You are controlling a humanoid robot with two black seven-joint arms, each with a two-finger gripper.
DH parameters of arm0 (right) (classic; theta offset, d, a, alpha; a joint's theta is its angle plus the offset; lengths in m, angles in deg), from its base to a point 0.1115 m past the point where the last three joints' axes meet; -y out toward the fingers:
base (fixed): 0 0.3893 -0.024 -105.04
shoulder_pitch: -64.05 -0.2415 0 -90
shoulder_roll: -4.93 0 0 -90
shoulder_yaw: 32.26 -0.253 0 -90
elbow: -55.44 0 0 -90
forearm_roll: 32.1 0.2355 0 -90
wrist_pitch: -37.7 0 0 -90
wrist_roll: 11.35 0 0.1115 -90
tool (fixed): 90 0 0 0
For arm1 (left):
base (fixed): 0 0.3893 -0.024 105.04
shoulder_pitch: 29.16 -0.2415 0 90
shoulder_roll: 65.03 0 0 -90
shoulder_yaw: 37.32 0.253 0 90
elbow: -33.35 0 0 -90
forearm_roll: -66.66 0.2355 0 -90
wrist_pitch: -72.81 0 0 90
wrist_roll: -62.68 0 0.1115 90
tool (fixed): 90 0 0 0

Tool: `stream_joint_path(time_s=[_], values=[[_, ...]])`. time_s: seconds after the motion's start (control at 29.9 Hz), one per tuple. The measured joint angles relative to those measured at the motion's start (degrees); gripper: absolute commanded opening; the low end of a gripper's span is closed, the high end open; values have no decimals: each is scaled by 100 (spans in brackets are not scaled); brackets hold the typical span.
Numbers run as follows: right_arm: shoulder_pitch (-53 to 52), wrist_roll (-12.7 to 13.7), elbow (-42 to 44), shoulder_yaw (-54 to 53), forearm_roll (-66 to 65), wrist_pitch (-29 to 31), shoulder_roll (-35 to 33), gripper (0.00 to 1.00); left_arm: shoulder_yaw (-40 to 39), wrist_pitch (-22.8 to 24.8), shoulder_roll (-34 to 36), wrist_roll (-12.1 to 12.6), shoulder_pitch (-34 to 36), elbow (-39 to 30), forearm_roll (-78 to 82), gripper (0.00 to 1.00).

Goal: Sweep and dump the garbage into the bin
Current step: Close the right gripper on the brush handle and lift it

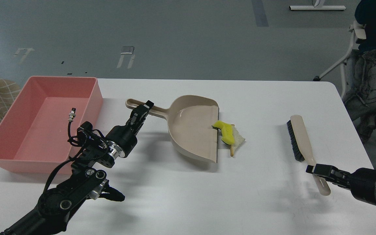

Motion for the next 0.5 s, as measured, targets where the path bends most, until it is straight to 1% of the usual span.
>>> stream_joint_path(time_s=[0.03,0.1,0.13,0.17,0.2,0.27,0.3,0.33,0.5], values=[[-3,0,-4,0,0,0,0,36,0,0,0,0,0,0,0,0],[-11,1,-7,0,0,0,0,32,0,0,0,0,0,0,-1,0],[-18,12,-8,0,0,0,3,28,-1,0,0,0,0,0,-5,0],[-22,29,-8,0,0,0,6,21,-1,0,0,0,0,0,-7,0],[-23,46,-8,0,0,0,11,21,-1,0,0,0,0,1,-8,0],[-25,62,-9,0,0,0,26,7,-1,0,0,0,0,1,-8,0],[-25,68,-10,1,0,0,30,2,-1,0,1,0,0,1,-9,0],[-26,72,-10,3,0,0,32,0,-1,0,3,0,0,1,-9,0],[-34,79,-23,8,1,19,30,0,-1,0,8,0,7,4,-9,0]])
